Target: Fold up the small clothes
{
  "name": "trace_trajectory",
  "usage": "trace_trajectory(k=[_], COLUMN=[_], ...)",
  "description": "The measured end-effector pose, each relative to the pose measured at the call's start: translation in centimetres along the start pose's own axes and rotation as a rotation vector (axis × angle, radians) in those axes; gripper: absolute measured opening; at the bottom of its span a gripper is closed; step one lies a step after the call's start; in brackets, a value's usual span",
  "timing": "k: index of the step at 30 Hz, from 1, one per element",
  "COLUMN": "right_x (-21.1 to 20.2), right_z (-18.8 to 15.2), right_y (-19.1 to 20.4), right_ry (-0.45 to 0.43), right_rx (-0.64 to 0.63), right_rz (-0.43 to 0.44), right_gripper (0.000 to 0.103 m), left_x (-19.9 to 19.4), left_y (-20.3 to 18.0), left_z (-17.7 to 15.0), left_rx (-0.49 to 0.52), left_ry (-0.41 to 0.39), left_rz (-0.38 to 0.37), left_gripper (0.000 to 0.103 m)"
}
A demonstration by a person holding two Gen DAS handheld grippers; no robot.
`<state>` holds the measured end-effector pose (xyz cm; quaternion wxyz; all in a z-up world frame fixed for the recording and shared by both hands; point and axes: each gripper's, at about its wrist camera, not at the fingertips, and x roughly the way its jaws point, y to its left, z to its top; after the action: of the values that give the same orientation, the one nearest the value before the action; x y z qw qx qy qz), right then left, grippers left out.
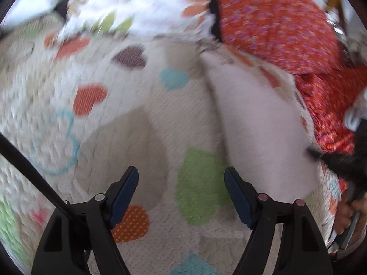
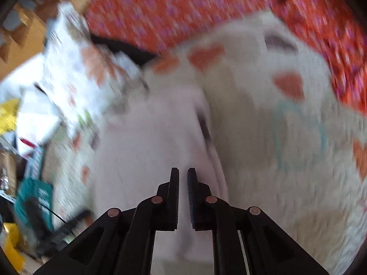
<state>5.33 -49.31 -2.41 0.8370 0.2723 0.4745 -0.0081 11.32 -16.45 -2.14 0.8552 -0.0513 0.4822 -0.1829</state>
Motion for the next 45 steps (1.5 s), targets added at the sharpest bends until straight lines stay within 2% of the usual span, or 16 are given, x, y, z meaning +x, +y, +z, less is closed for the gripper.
trace_trajectory(k=[3,7,13,18,20,22,24,29,33,36,38,39,40,42,44,45], right_x=[2.5,2.3,2.6,1.5,-0.2,-1.7,-2.4,-0.5,2.3,4.6,6.2,6.5,6.6,6.3,5.5,5.1], right_z=[-2.4,-2.0,-1.8,-1.5,-0.9,-0.4,0.4,2.2,3.6,4.1,3.8,3.7,3.7,3.8,4.0,3.9], right_y=[-2.2,-2.4,-3.0,-3.6,-3.5,-3.5,-3.7,-4.7,-6.2,-5.4,-4.2,-3.5,-3.1,-2.3,-1.7,-1.6], right_ry=[0.142,0.151,0.165,0.148,0.069,-0.008,-0.080,-0.099,-0.060,-0.022,0.005,0.009,0.018,0.009,-0.007,-0.016], right_rx=[0.059,0.059,0.067,0.108,0.098,0.092,0.102,0.144,0.247,0.237,0.190,0.165,0.155,0.139,0.126,0.123], right_rz=[-0.037,-0.009,0.026,0.067,0.073,0.069,0.066,0.088,0.203,0.219,0.221,0.224,0.252,0.270,0.313,0.334], right_gripper=[0.009,0.009,0.009,0.009,0.017,0.044,0.060,0.067,0.070,0.070,0.068,0.051,0.034,0.029,0.027,0.027], left_x=[-0.5,1.4,6.1,5.0,3.3,2.1,2.0,4.1,6.2,7.6,8.4,8.6,8.5,8.3,7.3,6.6], left_y=[-2.1,-5.0,-7.9,-7.7,-6.9,-5.6,-4.2,-1.6,-2.3,-4.1,-5.3,-5.8,-6.3,-6.3,-5.6,-5.3], left_z=[1.0,2.7,2.1,1.7,2.0,2.6,3.1,3.8,4.2,4.7,4.8,4.9,5.2,5.7,6.1,6.3], left_rx=[0.028,0.032,0.082,0.057,0.010,-0.048,-0.107,-0.248,-0.269,-0.228,-0.182,-0.158,-0.143,-0.146,-0.167,-0.177], left_ry=[-0.018,0.031,0.087,0.104,0.064,0.024,0.012,0.065,0.106,0.153,0.176,0.181,0.182,0.203,0.205,0.196], left_rz=[-0.018,-0.058,0.014,-0.020,-0.082,-0.117,-0.144,-0.273,-0.399,-0.458,-0.406,-0.380,-0.356,-0.340,-0.366,-0.384], left_gripper=[0.076,0.076,0.077,0.077,0.077,0.077,0.082,0.083,0.086,0.090,0.090,0.087,0.082,0.053,0.038,0.036])
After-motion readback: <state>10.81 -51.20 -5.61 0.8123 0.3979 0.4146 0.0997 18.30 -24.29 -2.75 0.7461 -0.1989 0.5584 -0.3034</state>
